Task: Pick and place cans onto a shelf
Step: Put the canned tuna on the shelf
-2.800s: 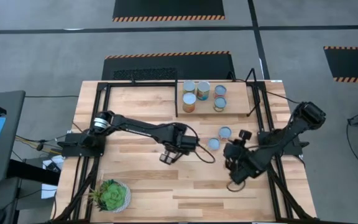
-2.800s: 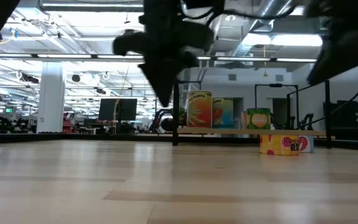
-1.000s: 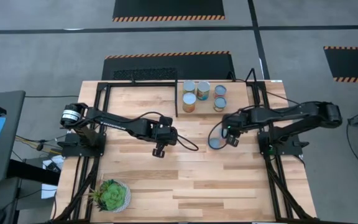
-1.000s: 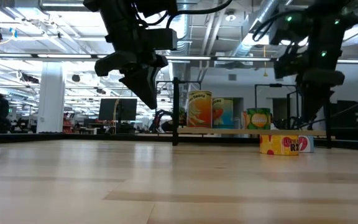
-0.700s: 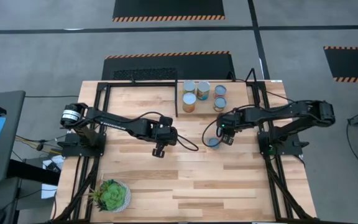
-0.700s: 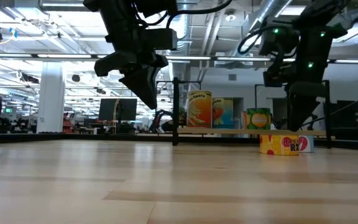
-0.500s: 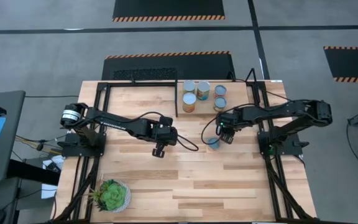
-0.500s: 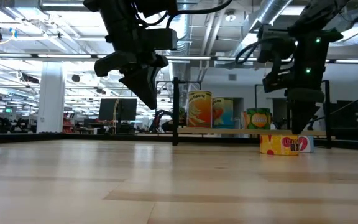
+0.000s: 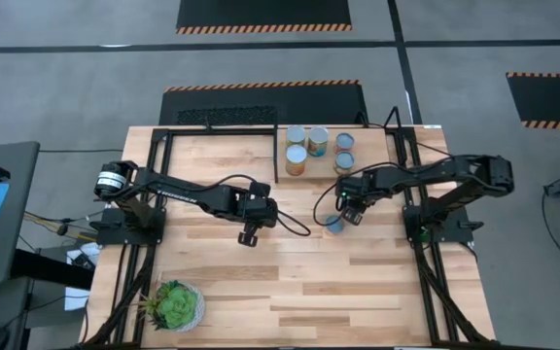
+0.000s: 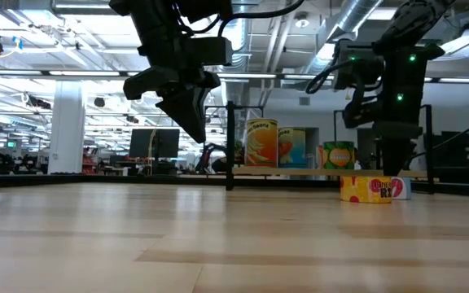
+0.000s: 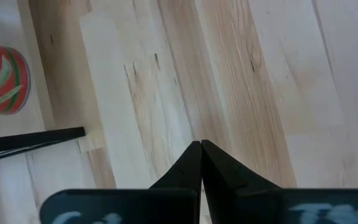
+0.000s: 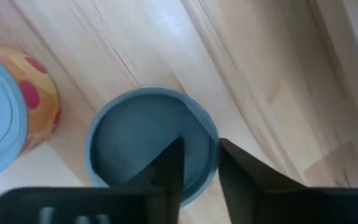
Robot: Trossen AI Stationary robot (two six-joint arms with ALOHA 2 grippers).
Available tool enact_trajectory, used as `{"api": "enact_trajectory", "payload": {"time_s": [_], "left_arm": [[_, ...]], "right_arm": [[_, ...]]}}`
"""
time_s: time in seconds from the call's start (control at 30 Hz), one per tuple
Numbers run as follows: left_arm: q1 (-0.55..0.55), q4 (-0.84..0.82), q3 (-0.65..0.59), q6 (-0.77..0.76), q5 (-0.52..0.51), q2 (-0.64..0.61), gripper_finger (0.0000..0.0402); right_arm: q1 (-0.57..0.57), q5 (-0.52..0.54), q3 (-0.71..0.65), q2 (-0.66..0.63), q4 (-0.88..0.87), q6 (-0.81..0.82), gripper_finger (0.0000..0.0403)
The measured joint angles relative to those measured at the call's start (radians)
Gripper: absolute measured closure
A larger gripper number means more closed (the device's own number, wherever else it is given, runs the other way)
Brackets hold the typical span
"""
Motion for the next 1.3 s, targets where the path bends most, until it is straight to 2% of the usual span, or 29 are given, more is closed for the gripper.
{"api": "enact_trajectory", "payload": {"time_s": [0.23,0.4,0.57,0.73,0.87,0.93,1.1,1.3], "left_arm": [[0.0,0.0,0.0,-0.001,0.0,0.0,0.0401],[0.0,0.0,0.0,-0.001,0.0,0.0,0.0401],[0.0,0.0,0.0,-0.001,0.0,0.0,0.0401],[0.0,0.0,0.0,-0.001,0.0,0.0,0.0401],[0.0,0.0,0.0,0.003,0.0,0.0,0.0401],[0.0,0.0,0.0,0.005,-0.001,0.0,0.0402],[0.0,0.0,0.0,0.008,-0.001,0.0,0.0401],[0.0,0.0,0.0,0.008,-0.001,0.0,0.0401]], "right_arm": [[0.0,-0.012,-0.005,-0.041,-0.011,-0.001,0.0388],[0.012,-0.016,0.008,-0.076,-0.059,0.015,0.039],[0.063,-0.006,0.093,-0.128,-0.165,0.041,0.0395],[0.061,0.12,0.205,-0.158,-0.367,0.072,0.0398],[0.009,0.23,0.295,-0.161,-0.534,0.127,0.0396],[-0.027,0.28,0.334,-0.161,-0.559,0.129,0.0398],[-0.152,0.366,0.396,-0.161,-0.536,0.033,0.0398],[-0.35,0.365,0.397,-0.16,-0.459,-0.15,0.0399]]}}
